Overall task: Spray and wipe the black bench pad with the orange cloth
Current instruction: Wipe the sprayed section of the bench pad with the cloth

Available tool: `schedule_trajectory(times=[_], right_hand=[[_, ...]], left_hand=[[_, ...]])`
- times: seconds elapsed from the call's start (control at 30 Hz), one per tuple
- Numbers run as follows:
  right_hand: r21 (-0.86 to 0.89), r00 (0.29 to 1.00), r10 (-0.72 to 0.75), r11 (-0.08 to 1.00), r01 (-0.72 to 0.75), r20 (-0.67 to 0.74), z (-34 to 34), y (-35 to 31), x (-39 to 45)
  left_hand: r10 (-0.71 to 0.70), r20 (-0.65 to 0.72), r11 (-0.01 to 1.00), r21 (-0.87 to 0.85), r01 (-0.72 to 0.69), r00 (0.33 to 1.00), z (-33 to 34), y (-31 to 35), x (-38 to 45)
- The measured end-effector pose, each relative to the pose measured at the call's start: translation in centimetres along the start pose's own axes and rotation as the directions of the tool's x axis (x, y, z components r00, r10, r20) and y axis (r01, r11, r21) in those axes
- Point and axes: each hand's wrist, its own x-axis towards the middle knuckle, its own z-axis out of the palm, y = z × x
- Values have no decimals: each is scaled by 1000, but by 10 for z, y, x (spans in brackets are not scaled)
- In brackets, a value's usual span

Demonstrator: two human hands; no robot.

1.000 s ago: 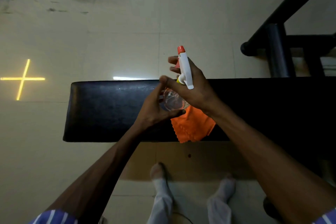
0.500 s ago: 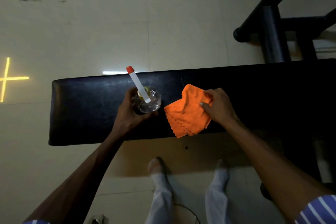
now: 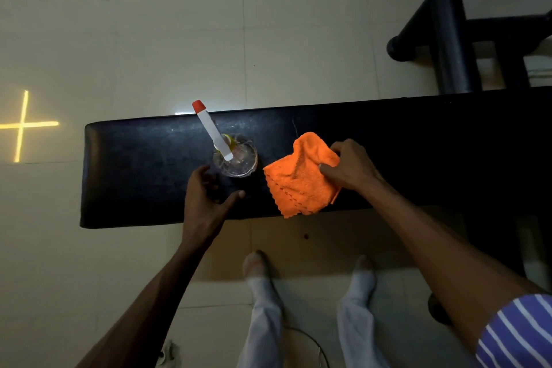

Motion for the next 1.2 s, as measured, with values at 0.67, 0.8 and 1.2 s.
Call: schedule_trajectory(times=[0.67, 0.8, 1.2], right_hand=[[498, 940, -116, 823, 271, -320, -100, 32, -52], [177, 836, -254, 908, 379, -486, -125, 42, -60], [-32, 898, -151, 988, 151, -414, -26, 91, -27]], left_hand=[[230, 169, 962, 108, -250, 958, 87, 86, -35], [274, 208, 949, 101, -300, 939, 108, 109, -20], [360, 247, 820, 375, -431, 900, 150, 114, 25]])
